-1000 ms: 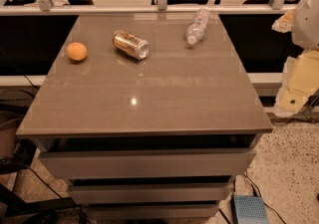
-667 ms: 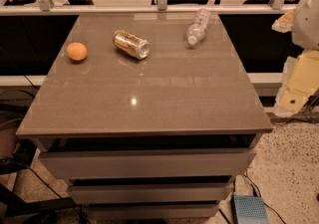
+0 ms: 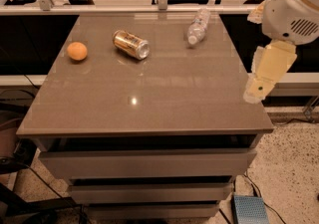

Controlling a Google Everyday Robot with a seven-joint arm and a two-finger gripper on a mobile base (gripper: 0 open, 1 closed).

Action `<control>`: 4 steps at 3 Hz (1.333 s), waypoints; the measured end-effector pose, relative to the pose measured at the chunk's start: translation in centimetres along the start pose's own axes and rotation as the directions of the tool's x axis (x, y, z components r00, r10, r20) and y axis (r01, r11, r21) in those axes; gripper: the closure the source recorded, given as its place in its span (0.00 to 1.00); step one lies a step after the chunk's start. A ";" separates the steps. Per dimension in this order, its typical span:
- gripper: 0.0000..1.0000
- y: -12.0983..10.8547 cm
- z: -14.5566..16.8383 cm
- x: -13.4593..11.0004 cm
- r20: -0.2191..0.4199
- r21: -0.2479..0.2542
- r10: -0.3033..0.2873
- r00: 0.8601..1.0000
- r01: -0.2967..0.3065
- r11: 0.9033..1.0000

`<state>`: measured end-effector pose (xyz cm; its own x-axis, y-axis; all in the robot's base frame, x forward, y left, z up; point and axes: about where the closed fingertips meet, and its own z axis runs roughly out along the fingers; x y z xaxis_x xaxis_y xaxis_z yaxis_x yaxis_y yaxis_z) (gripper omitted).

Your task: Place orange can upright

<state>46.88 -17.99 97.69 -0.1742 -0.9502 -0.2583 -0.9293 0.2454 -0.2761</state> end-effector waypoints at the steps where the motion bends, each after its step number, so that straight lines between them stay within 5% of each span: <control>1: 0.00 -3.2 1.7 -4.4 0.046 0.072 0.004 0.999 -0.007 0.997; 2: 0.00 -6.2 2.5 -9.3 0.128 0.120 0.059 0.990 -0.075 0.990; 4: 0.00 -7.0 3.3 -10.0 0.184 0.110 0.110 0.977 -0.132 0.985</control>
Offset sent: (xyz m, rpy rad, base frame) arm 0.1324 0.1190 0.0265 0.2120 -0.1865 -0.1154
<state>56.23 -9.55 99.22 -0.2128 -0.8658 -0.4530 -0.8565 0.3884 -0.3400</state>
